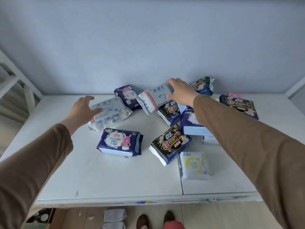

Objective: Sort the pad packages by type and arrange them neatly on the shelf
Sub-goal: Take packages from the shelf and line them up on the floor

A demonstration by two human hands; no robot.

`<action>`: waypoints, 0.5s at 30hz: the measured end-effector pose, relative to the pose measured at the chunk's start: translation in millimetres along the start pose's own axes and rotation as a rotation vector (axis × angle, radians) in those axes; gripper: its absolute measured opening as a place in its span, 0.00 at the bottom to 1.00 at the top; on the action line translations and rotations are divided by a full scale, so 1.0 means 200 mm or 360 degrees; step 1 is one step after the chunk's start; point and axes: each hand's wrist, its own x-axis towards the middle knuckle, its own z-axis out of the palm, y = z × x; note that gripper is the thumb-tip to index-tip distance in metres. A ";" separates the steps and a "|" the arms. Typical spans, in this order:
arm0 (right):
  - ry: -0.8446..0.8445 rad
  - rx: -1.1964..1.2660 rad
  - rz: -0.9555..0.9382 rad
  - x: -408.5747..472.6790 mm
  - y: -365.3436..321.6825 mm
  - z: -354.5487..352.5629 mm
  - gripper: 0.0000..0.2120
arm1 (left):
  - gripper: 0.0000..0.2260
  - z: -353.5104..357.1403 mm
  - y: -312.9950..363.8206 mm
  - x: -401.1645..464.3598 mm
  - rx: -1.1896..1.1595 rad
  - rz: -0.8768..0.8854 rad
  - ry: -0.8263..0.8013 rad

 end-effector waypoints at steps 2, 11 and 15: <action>-0.0096 -0.0033 0.0009 0.16 0.06 -0.02 0.30 | 0.34 0.00 -0.04 0.11 -0.0001 -0.0099 -0.0113; -0.0867 -0.0213 -0.0227 0.70 0.17 0.03 0.51 | 0.48 -0.01 -0.05 0.30 -0.0181 -0.0307 -0.0837; -0.1091 -0.0460 -0.0324 0.82 0.15 0.06 0.58 | 0.54 0.00 0.03 0.32 0.0090 -0.0306 -0.1150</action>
